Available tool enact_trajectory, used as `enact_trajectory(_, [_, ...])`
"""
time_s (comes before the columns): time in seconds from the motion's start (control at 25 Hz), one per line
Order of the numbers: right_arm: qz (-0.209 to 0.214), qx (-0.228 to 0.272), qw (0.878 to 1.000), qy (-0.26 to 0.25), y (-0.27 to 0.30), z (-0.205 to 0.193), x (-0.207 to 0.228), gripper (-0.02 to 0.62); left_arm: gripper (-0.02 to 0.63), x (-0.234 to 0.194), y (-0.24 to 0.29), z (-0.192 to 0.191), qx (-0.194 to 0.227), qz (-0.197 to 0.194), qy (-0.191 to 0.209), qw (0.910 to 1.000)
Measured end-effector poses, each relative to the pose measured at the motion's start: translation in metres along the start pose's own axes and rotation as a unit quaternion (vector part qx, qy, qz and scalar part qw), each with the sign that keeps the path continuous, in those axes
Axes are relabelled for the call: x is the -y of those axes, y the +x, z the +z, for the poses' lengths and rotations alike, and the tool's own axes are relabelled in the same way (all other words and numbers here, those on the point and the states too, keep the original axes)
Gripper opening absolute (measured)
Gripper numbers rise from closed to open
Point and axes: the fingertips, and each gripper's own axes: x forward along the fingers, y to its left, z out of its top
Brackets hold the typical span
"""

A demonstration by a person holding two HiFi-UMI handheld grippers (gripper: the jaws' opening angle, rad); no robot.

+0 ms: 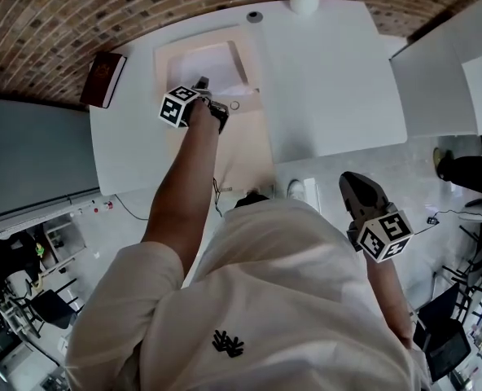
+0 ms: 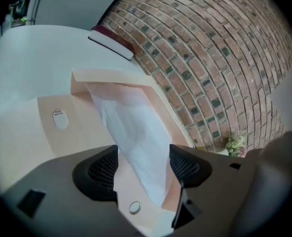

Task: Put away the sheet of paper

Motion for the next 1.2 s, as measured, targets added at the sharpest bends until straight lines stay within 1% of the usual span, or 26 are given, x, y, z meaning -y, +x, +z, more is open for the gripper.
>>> enact_trajectory(0.2, [0.018,0.006,1.0,0.001,-0.007,-0.002,0.01,0.049,0.308,0.006,-0.016,-0.008,0.01,-0.004,-0.001,0.9999])
enact_trajectory(0.64, [0.06,0.007,0.998,-0.014,-0.031,-0.008,0.029,0.049,0.308,0.026,-0.061,-0.036,0.032,-0.035,-0.012,0.9988])
enact_trajectory(0.8, [0.075,0.01,0.997,-0.023,-0.042,-0.012,0.034,0.049,0.307,0.032,-0.08,-0.046,0.044,-0.044,-0.009,0.998])
enact_trajectory(1.0, [0.096,0.01,0.995,-0.035,-0.053,-0.015,0.036,0.049,0.308,0.045,-0.108,-0.06,0.055,-0.07,-0.005,0.996])
enact_trajectory(1.2, [0.12,0.008,0.991,-0.05,-0.058,-0.021,0.038,0.049,0.307,0.064,-0.14,-0.076,0.064,-0.11,0.02,0.9916])
